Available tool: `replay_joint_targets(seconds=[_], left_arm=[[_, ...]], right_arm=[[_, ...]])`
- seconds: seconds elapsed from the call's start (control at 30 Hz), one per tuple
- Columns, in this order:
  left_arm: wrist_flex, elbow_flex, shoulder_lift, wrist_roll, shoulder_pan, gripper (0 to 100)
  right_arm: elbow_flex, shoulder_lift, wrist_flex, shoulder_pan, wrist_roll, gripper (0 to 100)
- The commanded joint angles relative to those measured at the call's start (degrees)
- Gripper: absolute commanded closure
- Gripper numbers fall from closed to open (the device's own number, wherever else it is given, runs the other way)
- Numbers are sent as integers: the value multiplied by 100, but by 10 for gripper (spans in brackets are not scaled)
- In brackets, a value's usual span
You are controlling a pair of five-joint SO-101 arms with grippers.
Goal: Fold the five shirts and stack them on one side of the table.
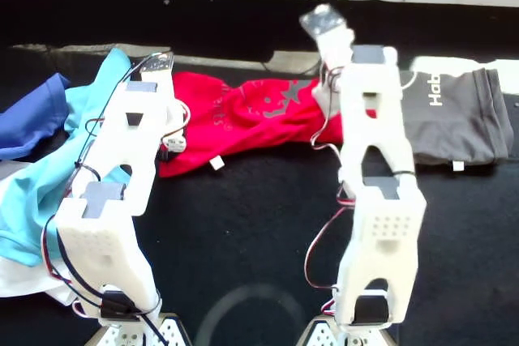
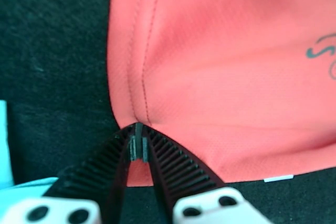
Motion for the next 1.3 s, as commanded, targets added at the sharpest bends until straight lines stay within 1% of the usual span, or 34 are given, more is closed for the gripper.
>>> replay_joint_targets(seconds=[0.0, 0.07, 0.23, 0.33, 0.47, 0.6, 0.63, 0.73, 0.97, 1.1, 1.2, 1.27], left_arm=[[-229, 4, 57, -26, 57, 990], [-229, 4, 57, -26, 57, 990], [-229, -13, 57, -26, 57, 990], [-229, -13, 57, -26, 57, 990], [-229, -13, 57, -26, 57, 990], [-229, -13, 57, -26, 57, 990], [-229, -13, 57, -26, 57, 990], [-229, -22, 57, -26, 57, 990], [-229, -13, 57, -26, 57, 990], [-229, -13, 57, -26, 57, 990], [-229, -13, 57, -26, 57, 990], [-229, -13, 57, -26, 57, 990]], right_arm=[[40, -22, 13, 75, 132, 806], [40, -22, 110, 163, 167, 820], [-13, -40, 945, 444, 185, 824], [-13, -48, 1182, 576, 527, 824], [-154, -48, 1209, 655, 580, 824], [-699, -48, 1226, 620, 563, 824], [-884, -48, 1226, 611, 457, 824], [-1253, -13, 1226, 444, 123, 824], [-1305, 374, 1182, -180, 97, 824], [-1332, 919, 1174, -321, 97, 824], [-1341, 1165, 884, -312, 97, 824], [-1341, 1235, 488, -286, 88, 824]])
